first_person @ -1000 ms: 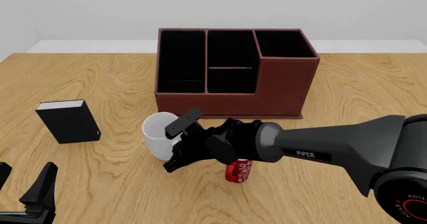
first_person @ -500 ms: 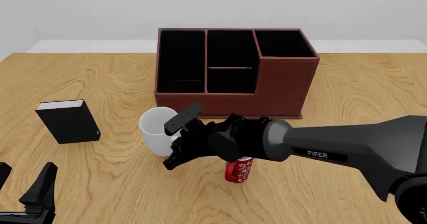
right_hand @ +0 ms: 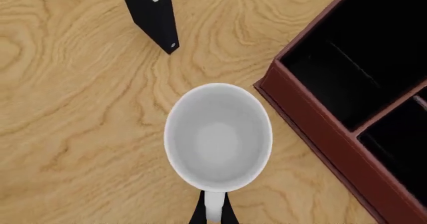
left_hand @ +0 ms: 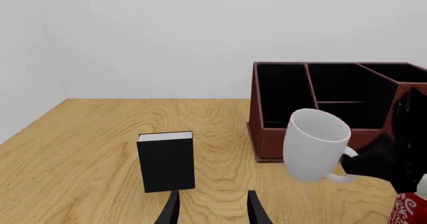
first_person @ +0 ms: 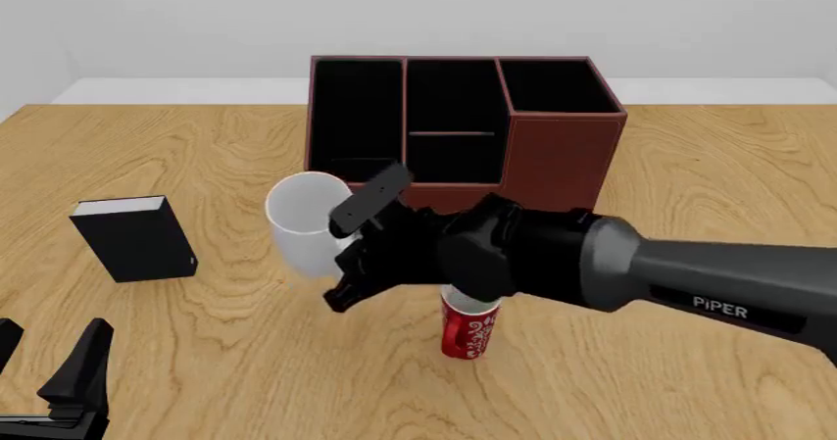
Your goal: Pick up the white mug and place it to the right of the caddy.
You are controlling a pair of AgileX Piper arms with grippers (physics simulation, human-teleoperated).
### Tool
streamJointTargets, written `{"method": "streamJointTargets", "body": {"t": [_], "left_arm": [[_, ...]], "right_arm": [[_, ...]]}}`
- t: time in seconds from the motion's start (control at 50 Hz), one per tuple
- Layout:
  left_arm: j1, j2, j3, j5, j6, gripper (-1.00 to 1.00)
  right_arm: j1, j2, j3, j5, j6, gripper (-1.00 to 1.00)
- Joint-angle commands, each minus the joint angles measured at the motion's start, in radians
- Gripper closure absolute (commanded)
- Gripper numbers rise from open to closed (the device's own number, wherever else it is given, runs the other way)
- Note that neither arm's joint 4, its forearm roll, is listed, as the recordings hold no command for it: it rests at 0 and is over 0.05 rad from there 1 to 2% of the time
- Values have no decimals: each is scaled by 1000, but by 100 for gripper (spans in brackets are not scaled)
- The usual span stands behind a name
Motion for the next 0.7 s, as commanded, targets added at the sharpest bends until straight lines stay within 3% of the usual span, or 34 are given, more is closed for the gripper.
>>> {"method": "streamJointTargets", "body": {"t": [0.02,0.7], "left_arm": [[0,0,0,0,0,-100],[0,0,0,0,0,-100]], "right_arm": [[-10,-112,10,30,-14,100],[-96,-332,47,120,-73,100]]}}
